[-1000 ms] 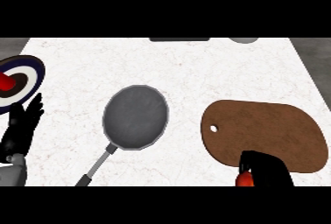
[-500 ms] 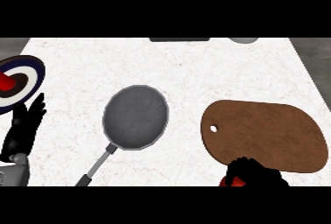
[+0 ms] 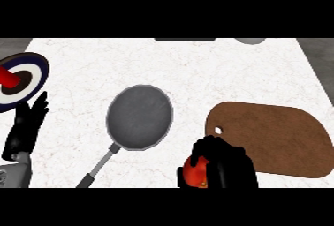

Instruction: Pick the tomato from the cutting board and place it in the pan

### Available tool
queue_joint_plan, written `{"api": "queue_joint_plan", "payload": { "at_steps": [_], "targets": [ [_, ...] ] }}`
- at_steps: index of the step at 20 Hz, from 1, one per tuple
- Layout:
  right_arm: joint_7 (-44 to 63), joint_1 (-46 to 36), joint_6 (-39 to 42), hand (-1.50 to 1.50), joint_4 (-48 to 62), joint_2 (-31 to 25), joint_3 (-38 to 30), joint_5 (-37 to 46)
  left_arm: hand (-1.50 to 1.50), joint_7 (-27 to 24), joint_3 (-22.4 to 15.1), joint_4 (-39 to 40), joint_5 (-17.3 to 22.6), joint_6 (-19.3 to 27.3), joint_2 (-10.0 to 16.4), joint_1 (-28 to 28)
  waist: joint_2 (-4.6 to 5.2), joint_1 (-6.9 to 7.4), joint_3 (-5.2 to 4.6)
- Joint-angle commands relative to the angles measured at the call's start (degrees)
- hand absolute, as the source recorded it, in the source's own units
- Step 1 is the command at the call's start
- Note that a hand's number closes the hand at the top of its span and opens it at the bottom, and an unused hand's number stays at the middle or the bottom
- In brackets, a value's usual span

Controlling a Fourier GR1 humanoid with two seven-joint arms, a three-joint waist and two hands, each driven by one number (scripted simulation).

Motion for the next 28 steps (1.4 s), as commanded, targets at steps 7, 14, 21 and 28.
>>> {"api": "queue_joint_plan", "payload": {
  "at_steps": [7, 14, 21, 28],
  "targets": [
    [11.64, -27.35, -14.02, 1.50, 25.15, 2.77, -3.55, -18.22, 0.00, 0.27, -1.29, -0.26, -2.05, 1.69, -1.98, -0.24, 0.12, 0.90, 0.02],
    [2.68, -40.15, -28.06, 1.50, 52.98, 2.79, -6.19, -31.95, 0.00, 0.40, -0.87, 1.08, -1.22, -0.04, -1.23, -2.75, 0.48, 1.96, 0.04],
    [-5.69, -44.84, -38.98, 1.50, 69.96, 2.80, -1.39, -45.29, 0.00, 2.75, -2.14, -0.88, -1.09, -1.57, -1.18, -5.40, 1.29, 4.72, 0.12],
    [-13.75, -44.75, -43.99, -1.50, 71.89, 2.80, -0.91, -60.75, 0.00, -0.12, -2.25, 1.43, -0.78, -2.98, -0.97, -5.98, 2.15, 7.50, 0.17]
  ]
}}
